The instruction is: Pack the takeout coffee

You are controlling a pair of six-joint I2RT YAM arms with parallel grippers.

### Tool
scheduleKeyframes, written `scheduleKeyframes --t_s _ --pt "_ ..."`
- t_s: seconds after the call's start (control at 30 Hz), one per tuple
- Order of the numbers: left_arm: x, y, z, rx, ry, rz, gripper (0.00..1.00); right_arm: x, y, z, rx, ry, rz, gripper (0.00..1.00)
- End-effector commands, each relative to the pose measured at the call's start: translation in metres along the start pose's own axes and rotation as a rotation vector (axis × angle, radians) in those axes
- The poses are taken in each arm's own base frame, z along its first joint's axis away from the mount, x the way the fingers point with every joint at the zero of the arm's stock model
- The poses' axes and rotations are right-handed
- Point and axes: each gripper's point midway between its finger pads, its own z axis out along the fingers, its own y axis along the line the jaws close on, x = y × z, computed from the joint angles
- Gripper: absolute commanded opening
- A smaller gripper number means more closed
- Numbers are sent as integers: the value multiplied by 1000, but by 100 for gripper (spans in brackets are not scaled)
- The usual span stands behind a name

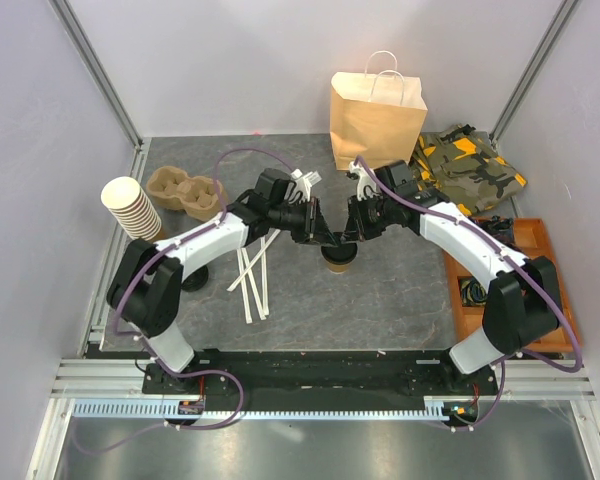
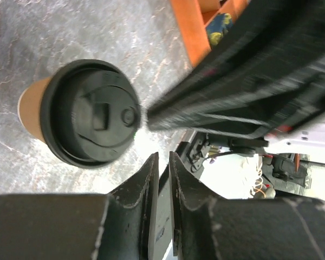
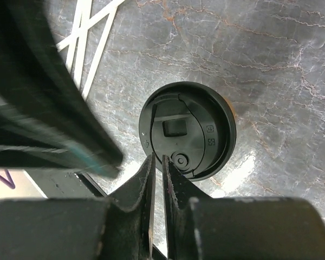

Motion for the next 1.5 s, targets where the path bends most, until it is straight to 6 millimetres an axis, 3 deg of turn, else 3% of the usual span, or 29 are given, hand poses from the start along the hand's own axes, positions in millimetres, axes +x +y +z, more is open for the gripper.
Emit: scheduleKeyframes --t_s 0.0,0.27,0.47,0.73,0.9,1.13,1.23,1.47 --pt "-6 2 19 37 2 -6 19 -4 6 -16 6 -39 -14 17" --pt "-6 15 39 6 4 -22 19 24 -8 -19 68 18 -26 19" --pt "8 38 46 -55 39 -91 17 6 -6 -30 106 -22 -64 19" --pt "7 41 48 -64 41 -97 16 -13 2 -42 155 -74 -148 20" --pt "9 44 49 -72 47 -98 15 -8 -5 -30 170 -60 -159 20" --pt "13 50 50 -88 55 -104 14 43 -32 12 187 62 -120 19" --pt "14 53 51 -92 62 -110 14 49 -36 16 195 82 -115 19" --pt "14 53 52 -88 67 -117 14 22 -13 -9 148 12 -125 18"
